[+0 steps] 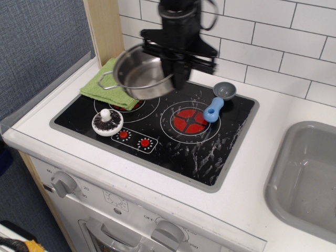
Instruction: Move the pot and place on green towel
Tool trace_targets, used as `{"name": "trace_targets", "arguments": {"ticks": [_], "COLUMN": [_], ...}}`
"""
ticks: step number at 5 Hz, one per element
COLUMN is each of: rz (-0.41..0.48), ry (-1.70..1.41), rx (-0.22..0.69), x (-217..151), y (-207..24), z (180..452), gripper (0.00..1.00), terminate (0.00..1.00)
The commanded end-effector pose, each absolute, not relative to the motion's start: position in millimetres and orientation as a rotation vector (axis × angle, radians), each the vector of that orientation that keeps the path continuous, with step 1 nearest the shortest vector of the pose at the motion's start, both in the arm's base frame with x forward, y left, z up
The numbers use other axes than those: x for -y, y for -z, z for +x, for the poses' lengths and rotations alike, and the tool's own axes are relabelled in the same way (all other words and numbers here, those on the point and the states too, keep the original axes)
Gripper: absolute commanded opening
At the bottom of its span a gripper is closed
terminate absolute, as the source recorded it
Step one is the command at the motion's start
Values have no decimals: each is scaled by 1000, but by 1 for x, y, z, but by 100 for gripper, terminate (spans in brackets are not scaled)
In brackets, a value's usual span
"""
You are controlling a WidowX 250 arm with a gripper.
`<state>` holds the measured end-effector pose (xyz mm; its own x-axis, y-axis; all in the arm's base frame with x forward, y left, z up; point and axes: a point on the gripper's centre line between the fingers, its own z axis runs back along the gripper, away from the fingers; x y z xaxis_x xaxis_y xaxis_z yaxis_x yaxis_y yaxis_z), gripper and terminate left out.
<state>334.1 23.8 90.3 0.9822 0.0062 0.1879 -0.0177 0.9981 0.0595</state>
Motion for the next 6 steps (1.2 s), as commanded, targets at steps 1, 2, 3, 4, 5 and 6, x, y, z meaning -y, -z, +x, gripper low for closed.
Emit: {"name": "trace_targets", "arguments": {"ticks": [1, 2, 3, 4, 5, 6], "rz": [127, 156, 178, 190, 197, 197], "ry": [-106, -128, -156, -178, -218, -225], "rx": [183, 168, 133, 101, 71, 49], "x": [-77, -94, -109, -117, -127, -127], "y": [-83, -79, -71, -64, -59, -52], "z": [371, 377, 375, 372, 362, 358], "gripper": [0, 0, 0, 0, 0, 0], "terminate": [0, 0, 0, 0, 0, 0]}}
